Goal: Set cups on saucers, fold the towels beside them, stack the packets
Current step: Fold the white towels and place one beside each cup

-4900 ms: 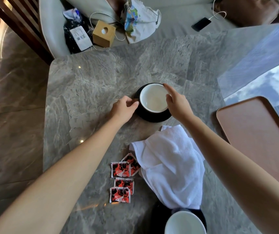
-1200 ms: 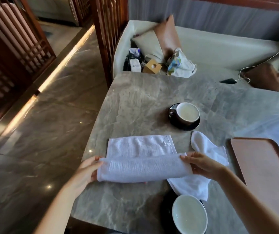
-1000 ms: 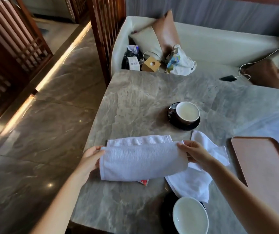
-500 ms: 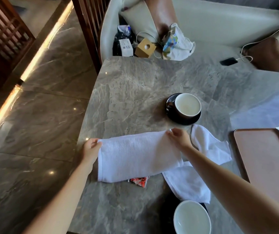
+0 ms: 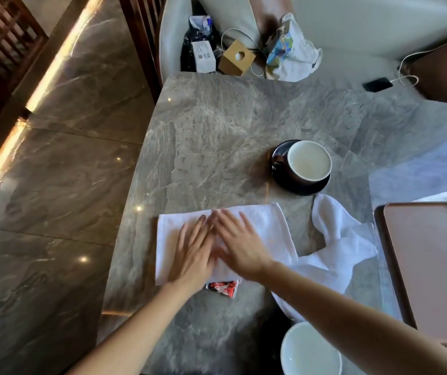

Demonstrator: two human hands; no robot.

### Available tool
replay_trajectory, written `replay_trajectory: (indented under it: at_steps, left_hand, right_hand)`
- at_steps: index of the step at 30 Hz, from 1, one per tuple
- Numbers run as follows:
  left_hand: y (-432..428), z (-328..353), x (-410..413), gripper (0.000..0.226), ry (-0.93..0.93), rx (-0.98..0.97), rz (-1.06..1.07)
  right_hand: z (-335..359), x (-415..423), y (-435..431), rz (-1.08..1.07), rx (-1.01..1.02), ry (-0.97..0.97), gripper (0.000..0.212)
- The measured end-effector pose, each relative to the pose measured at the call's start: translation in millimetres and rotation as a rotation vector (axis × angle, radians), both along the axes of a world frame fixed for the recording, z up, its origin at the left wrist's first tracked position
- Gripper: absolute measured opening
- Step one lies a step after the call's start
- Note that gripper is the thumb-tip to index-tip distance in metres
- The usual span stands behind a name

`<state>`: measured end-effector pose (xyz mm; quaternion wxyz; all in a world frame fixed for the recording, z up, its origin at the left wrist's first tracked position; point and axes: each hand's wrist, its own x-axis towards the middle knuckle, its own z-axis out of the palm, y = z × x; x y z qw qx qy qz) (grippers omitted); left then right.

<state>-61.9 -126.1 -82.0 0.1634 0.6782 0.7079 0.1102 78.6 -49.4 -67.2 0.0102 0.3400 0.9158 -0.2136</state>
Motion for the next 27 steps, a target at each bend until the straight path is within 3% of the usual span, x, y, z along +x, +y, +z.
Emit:
replay_trajectory:
  at_steps: [3,7,13,21,24,27]
  left_hand:
    - [-4.0,-12.5,-0.6,0.057,0.144,-0.134,0.000]
    - [-6.2,-19.9,-2.7,0.058,0.197,-0.150,0.003]
    - [-28.7,-19.7,-28.6,0.062,0.317,-0.163,0.186]
    - [-26.5,-14.5,-24.5,0.062,0.308,-0.210,0.233]
    - [-24.8,-8.1,-21.8,0.062,0.276,-0.238,0.209]
    - [-24.7,-3.0,-22.0,0.057,0.124,-0.140,0.277]
  right_hand:
    - [-18.6,-5.4,-12.4,0.028,-0.026,-0.063,0.066]
    - [-27.2,11.3,-3.0,-0.030,0.039,-0.036,0.066]
    - [-36.6,86.0,20.0,-0.180,0.089,-0.105,0.064]
    - [-42.6,88.5,19.8,-0.200,0.086,-0.089,0.064]
    - [-38.9,86.5,23.1,-0.228,-0.001,0.016,0.064]
    - [-25.4,87.1,25.0,-0.550,-0.148,0.335,0.056]
